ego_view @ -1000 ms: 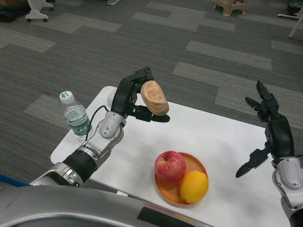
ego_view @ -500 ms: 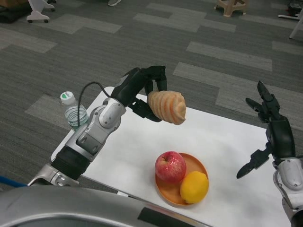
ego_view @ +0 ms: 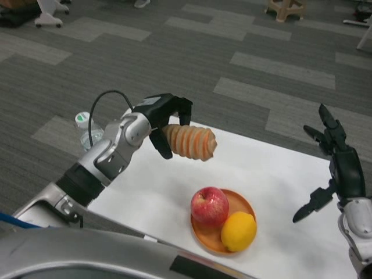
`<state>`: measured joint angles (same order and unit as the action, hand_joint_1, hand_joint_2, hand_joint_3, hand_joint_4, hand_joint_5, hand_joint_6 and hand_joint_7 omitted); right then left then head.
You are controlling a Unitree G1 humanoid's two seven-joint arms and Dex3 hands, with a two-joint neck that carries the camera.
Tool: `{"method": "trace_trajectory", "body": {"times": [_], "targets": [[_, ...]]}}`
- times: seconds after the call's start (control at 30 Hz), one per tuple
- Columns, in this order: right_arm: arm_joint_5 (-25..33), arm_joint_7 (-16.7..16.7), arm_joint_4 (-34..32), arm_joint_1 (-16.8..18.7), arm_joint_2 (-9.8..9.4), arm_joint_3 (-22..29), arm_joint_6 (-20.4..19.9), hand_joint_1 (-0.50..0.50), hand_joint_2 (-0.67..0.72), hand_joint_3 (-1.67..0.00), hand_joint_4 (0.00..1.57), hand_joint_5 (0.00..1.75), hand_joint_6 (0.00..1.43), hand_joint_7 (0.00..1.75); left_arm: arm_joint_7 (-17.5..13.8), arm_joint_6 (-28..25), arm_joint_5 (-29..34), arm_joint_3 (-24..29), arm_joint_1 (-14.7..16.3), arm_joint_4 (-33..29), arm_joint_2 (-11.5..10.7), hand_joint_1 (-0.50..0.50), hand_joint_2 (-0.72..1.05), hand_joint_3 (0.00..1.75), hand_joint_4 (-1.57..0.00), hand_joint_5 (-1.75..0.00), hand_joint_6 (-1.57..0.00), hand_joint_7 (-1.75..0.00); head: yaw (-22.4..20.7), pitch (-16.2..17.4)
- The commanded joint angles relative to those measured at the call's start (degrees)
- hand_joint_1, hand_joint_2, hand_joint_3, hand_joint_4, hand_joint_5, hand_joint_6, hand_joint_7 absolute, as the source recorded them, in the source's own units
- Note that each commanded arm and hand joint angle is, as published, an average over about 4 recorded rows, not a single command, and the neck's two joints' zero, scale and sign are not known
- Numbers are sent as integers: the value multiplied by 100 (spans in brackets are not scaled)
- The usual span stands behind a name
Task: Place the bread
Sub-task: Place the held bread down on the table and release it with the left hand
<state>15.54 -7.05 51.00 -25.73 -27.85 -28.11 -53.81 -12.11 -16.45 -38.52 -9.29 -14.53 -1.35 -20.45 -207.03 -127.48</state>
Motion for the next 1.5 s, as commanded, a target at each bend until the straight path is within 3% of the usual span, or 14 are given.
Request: {"method": "trace_trajectory", "body": {"times": [0.03,0.47,0.6,0.73,0.93,1.13,1.27,1.33,1.5], "targets": [[28,-46,33,-37,-37,21,-15,17,60,0,37,39,0,0,-182,-214,-125,-7,-36,372,85,50,52,9,-80,-175,-86,-175,-15,5],[28,-59,110,-40,-28,8,-15,17,60,0,39,39,0,0,-441,-375,-114,210,-271,2664,471,50,52,9,-51,-175,-76,-171,-19,17],[28,-59,130,-59,-28,5,-15,17,60,0,39,36,0,0,-441,-326,-66,314,-399,3264,590,50,52,9,-23,-175,-51,-175,-32,25],[28,-59,149,-75,-26,-1,-15,17,60,0,40,36,0,0,-441,-278,-64,507,-489,3688,726,50,52,9,-11,-175,-38,-175,-36,50],[28,-59,180,-88,-19,-1,-15,17,60,0,40,39,0,0,-445,-280,-73,694,-463,3719,797,50,56,9,-1,-175,-10,-168,-54,63],[28,-59,191,-99,-19,3,-15,17,60,0,39,39,0,0,-494,-280,-73,762,-423,3664,797,50,80,15,0,-175,0,-133,-44,59],[24,-59,191,-99,-10,3,-15,17,60,0,40,39,0,0,-547,-280,-38,823,-362,3541,797,50,105,17,0,-175,0,-91,-63,62],[28,-59,191,-99,-10,-1,-15,17,60,0,40,39,0,0,-599,-285,-24,845,-318,3431,797,50,105,20,0,-175,0,-73,-73,64],[28,-59,191,-99,-10,-19,-15,17,60,0,40,39,0,0,-832,-361,-16,854,-254,3082,797,50,105,26,0,-175,0,-51,-105,45]]}}
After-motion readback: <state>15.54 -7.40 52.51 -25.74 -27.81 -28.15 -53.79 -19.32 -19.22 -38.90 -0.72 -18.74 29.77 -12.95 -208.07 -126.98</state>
